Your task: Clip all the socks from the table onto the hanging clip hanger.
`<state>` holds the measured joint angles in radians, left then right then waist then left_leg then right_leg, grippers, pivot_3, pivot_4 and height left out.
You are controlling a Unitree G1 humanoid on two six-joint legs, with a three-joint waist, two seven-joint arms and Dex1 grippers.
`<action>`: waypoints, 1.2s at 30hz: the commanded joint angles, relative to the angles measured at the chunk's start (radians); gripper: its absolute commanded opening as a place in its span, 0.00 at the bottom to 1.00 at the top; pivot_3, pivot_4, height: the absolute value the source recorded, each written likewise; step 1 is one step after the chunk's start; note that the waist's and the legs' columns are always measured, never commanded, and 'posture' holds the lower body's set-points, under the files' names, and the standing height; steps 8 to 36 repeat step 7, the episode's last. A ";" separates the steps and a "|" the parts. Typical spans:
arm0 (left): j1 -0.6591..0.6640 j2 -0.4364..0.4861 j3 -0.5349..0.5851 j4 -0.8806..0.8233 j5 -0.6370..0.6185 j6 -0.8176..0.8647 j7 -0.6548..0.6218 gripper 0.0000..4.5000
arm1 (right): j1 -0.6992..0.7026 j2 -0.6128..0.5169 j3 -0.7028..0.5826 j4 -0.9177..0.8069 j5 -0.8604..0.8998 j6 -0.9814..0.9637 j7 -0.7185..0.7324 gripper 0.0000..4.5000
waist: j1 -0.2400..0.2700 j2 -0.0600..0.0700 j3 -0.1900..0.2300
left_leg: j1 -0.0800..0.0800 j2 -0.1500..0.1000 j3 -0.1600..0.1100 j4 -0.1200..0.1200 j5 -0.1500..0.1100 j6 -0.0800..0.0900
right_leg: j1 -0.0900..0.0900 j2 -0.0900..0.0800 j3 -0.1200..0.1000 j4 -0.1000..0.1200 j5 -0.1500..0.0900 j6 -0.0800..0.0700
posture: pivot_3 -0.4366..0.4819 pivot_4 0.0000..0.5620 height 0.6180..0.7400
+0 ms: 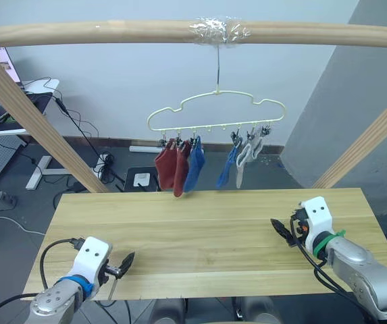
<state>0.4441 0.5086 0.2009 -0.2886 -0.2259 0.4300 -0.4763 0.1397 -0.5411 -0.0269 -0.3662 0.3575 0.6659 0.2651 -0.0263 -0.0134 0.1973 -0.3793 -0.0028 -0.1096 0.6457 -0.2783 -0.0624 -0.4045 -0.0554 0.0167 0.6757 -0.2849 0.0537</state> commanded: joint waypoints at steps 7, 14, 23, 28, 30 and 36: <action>-0.071 -0.018 -0.005 0.025 -0.026 -0.003 -0.025 0.99 | -0.003 0.045 -0.058 0.016 -0.086 -0.022 -0.046 1.00 | -0.001 -0.001 -0.003 | 0.000 0.000 0.000 0.000 0.000 0.000 | 0.000 0.000 0.000 0.001 0.000 0.000 | 0.48 0.27 1.00; -0.071 -0.018 -0.005 0.025 -0.026 -0.003 -0.025 0.99 | -0.003 0.045 -0.058 0.016 -0.086 -0.022 -0.046 1.00 | -0.001 -0.001 -0.003 | 0.000 0.000 0.000 0.000 0.000 0.000 | 0.000 0.000 0.000 0.001 0.000 0.000 | 0.48 0.27 1.00; -0.071 -0.018 -0.005 0.025 -0.026 -0.003 -0.025 0.99 | -0.003 0.045 -0.058 0.016 -0.086 -0.022 -0.046 1.00 | -0.001 -0.001 -0.003 | 0.000 0.000 0.000 0.000 0.000 0.000 | 0.000 0.000 0.000 0.001 0.000 0.000 | 0.48 0.27 1.00; -0.071 -0.018 -0.005 0.025 -0.026 -0.003 -0.025 0.99 | -0.003 0.045 -0.058 0.016 -0.086 -0.022 -0.046 1.00 | -0.001 -0.001 -0.003 | 0.000 0.000 0.000 0.000 0.000 0.000 | 0.000 0.000 0.000 0.001 0.000 0.000 | 0.48 0.27 1.00; -0.071 -0.018 -0.005 0.025 -0.026 -0.003 -0.025 0.99 | -0.003 0.045 -0.058 0.016 -0.086 -0.022 -0.046 1.00 | -0.001 -0.001 -0.003 | 0.000 0.000 0.000 0.000 0.000 0.000 | 0.000 0.000 0.000 0.001 0.000 0.000 | 0.48 0.27 1.00; -0.071 -0.018 -0.005 0.025 -0.026 -0.003 -0.025 0.99 | -0.003 0.045 -0.058 0.016 -0.086 -0.022 -0.046 1.00 | -0.001 -0.001 -0.003 | 0.000 0.000 0.000 0.000 0.000 0.000 | 0.000 0.000 0.000 0.001 0.000 0.000 | 0.48 0.27 1.00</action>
